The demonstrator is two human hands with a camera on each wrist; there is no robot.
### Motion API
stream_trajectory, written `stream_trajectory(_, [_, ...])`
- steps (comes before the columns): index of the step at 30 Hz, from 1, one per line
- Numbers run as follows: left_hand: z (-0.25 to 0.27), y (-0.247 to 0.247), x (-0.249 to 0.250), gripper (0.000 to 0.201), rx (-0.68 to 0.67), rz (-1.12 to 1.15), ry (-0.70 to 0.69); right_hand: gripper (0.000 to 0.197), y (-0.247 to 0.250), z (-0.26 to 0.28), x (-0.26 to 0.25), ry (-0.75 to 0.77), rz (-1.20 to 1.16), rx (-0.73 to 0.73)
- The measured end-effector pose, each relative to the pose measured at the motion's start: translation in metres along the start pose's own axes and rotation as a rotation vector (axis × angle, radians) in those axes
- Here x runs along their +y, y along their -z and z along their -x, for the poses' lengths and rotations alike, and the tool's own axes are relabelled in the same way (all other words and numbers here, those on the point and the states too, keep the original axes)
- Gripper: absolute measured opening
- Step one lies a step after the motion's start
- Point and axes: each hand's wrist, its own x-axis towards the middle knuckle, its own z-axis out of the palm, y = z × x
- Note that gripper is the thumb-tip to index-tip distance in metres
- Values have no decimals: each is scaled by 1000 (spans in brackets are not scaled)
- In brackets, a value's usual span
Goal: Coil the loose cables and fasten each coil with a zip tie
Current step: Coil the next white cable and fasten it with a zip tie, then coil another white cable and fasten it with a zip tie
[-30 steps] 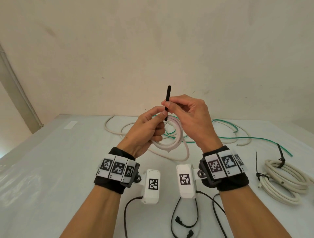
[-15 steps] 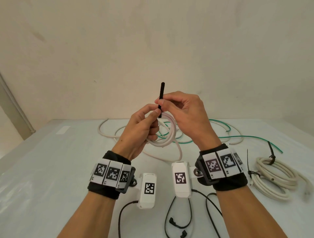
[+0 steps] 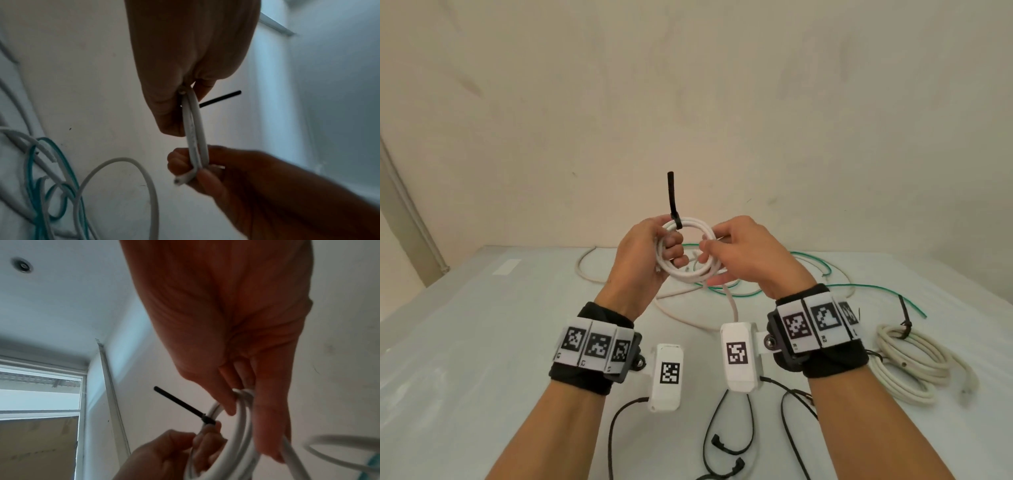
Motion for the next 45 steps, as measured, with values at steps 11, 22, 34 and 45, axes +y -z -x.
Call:
stream_trajectory(11, [14, -32, -19, 27, -29, -749, 109, 13, 25, 22, 20, -159, -95, 163])
stream_trajectory(22, [32, -47, -24, 26, -359, -1348, 76, 12, 170, 68, 91, -483, 221, 453])
stream_trajectory(34, [36, -43, -55, 37, -61, -1456, 133, 11, 178, 99, 158, -730, 648, 471])
stream_trajectory(45, [30, -46, -16, 17, 0, -905, -2, 21, 126, 63, 99, -303, 607, 367])
